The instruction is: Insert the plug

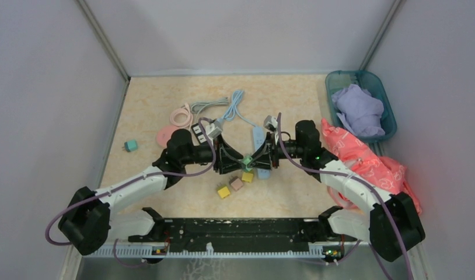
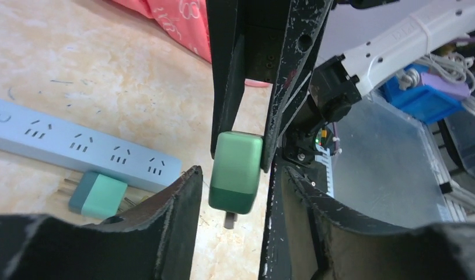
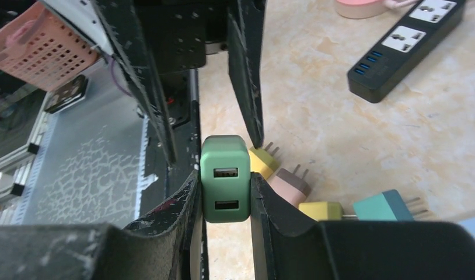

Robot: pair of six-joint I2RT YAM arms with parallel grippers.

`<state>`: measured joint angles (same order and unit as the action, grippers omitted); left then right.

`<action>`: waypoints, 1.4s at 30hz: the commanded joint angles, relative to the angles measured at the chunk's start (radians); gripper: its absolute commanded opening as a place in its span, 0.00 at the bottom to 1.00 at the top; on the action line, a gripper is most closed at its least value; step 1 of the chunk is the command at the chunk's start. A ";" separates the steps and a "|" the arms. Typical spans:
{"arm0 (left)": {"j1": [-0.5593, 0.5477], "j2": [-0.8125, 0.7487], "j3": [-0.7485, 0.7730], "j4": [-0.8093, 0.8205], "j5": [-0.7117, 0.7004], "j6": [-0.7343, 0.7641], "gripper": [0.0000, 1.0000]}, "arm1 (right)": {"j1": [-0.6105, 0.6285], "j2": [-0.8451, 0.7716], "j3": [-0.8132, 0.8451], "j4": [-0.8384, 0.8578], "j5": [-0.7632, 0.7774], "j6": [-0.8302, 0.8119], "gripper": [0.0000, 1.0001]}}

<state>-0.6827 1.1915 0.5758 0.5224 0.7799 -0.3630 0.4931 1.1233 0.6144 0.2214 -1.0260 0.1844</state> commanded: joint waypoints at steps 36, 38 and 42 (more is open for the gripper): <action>-0.165 0.384 0.213 -0.129 -0.473 -0.345 0.55 | 0.001 0.011 0.190 -0.365 1.031 0.098 0.00; -0.173 0.414 0.228 -0.136 -0.472 -0.355 0.52 | 0.002 0.016 0.194 -0.369 1.037 0.101 0.00; -0.181 0.458 0.247 -0.156 -0.486 -0.384 0.49 | 0.005 0.024 0.204 -0.377 1.057 0.108 0.00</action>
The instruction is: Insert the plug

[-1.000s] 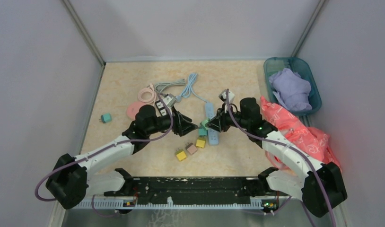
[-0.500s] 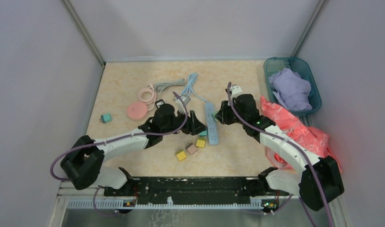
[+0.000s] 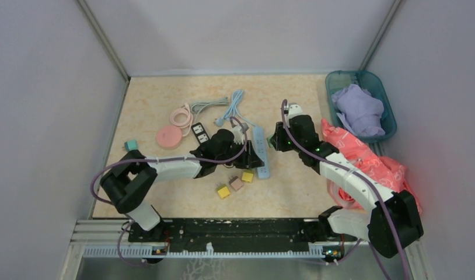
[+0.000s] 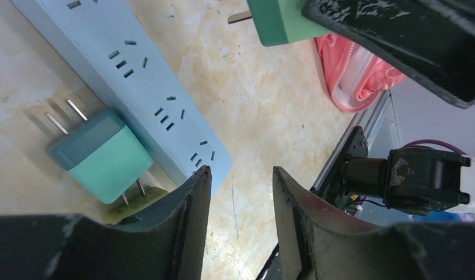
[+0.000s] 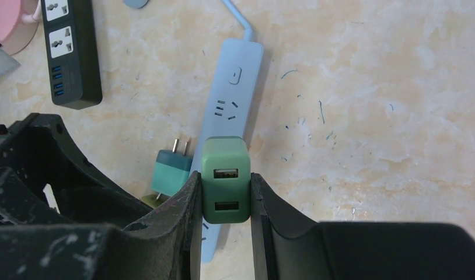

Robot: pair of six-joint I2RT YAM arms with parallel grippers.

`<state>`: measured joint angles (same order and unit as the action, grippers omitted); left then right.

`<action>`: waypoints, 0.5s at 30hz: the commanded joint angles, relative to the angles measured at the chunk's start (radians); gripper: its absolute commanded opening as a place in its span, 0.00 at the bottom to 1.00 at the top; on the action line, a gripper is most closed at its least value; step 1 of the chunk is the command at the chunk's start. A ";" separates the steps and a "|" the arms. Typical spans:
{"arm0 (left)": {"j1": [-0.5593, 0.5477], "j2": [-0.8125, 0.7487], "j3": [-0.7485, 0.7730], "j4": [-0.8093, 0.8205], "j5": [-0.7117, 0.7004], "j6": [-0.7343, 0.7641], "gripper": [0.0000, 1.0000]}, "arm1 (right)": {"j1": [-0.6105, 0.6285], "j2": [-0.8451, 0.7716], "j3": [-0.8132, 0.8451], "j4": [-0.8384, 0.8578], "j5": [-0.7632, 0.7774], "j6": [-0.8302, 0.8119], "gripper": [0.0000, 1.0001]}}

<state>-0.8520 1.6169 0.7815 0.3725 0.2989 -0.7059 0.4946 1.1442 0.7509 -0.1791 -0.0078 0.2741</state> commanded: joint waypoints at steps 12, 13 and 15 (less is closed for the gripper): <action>-0.032 0.106 0.081 -0.127 -0.073 -0.090 0.43 | 0.073 0.052 0.120 -0.006 0.155 0.005 0.00; -0.035 0.112 0.087 -0.137 -0.081 -0.089 0.43 | 0.079 0.058 0.126 -0.009 0.166 0.006 0.00; -0.036 0.125 0.097 -0.161 -0.097 -0.087 0.43 | 0.090 0.073 0.138 -0.016 0.186 0.011 0.00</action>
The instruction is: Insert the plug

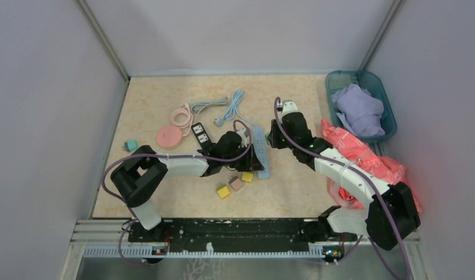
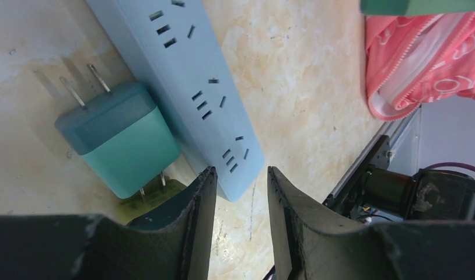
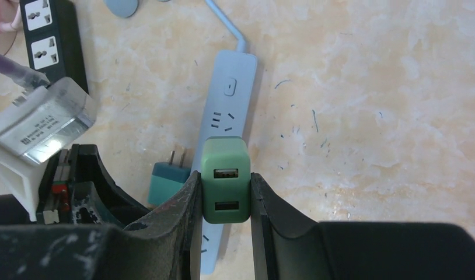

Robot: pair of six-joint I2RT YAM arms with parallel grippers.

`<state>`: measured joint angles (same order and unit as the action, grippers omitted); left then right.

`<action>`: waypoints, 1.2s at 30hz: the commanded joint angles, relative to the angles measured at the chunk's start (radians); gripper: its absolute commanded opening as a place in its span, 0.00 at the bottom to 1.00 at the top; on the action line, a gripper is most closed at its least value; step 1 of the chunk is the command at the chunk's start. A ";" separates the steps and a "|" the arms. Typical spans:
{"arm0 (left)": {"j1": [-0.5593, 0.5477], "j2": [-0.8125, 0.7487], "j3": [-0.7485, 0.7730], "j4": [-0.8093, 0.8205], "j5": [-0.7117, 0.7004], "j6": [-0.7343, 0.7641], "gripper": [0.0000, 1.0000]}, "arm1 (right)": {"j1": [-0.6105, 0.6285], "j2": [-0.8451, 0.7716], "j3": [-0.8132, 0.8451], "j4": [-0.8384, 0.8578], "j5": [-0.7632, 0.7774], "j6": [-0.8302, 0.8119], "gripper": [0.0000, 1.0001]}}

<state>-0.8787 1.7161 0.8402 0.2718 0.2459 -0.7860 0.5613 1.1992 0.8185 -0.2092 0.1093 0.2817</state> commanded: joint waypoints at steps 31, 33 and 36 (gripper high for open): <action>-0.011 0.124 -0.015 -0.023 -0.024 -0.096 0.24 | 0.101 0.333 0.272 -0.077 0.161 0.122 0.00; -0.011 0.123 -0.018 -0.016 -0.023 -0.100 0.24 | 0.103 0.342 0.271 -0.068 0.170 0.125 0.00; -0.010 0.119 -0.023 -0.013 -0.024 -0.103 0.24 | 0.103 0.356 0.271 -0.057 0.175 0.131 0.00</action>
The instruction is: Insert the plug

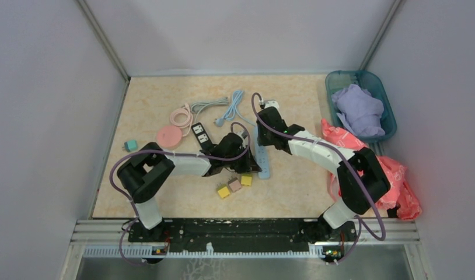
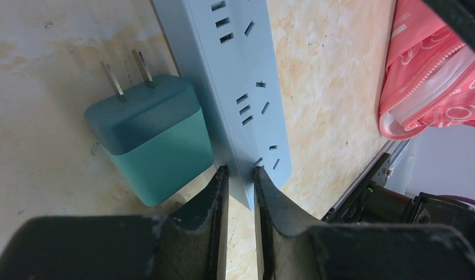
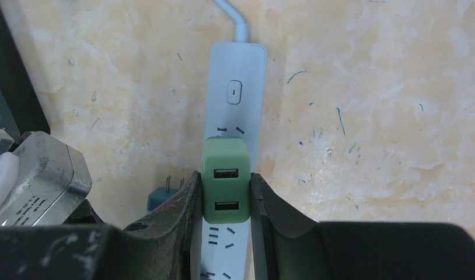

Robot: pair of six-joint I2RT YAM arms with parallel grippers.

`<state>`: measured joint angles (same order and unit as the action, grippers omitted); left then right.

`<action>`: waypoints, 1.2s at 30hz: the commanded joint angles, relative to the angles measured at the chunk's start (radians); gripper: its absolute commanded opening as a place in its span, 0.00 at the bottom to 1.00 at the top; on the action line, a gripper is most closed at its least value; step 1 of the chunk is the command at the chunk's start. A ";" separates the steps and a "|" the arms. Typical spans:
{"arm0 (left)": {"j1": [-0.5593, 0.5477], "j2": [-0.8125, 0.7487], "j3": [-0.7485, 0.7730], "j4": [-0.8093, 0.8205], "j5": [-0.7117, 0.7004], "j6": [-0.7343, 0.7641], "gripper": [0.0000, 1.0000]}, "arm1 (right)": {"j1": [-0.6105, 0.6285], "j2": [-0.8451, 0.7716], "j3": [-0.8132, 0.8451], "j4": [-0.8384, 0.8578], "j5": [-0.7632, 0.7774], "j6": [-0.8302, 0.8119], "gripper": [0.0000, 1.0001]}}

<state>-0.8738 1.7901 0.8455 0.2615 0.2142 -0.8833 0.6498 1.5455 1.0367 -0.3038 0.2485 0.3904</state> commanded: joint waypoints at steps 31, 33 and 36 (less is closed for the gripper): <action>-0.015 0.050 -0.036 0.025 0.023 -0.012 0.22 | 0.043 0.182 0.110 -0.037 0.102 0.049 0.00; -0.015 0.052 -0.037 0.027 0.023 -0.016 0.22 | 0.046 0.188 0.106 -0.038 0.100 0.048 0.00; -0.014 0.053 -0.041 0.033 0.026 -0.022 0.22 | 0.052 0.200 0.106 -0.049 0.102 0.045 0.00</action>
<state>-0.8726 1.7950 0.8307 0.3004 0.2302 -0.9047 0.6849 1.7012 1.1297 -0.3180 0.3443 0.4313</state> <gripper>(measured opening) 0.222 0.280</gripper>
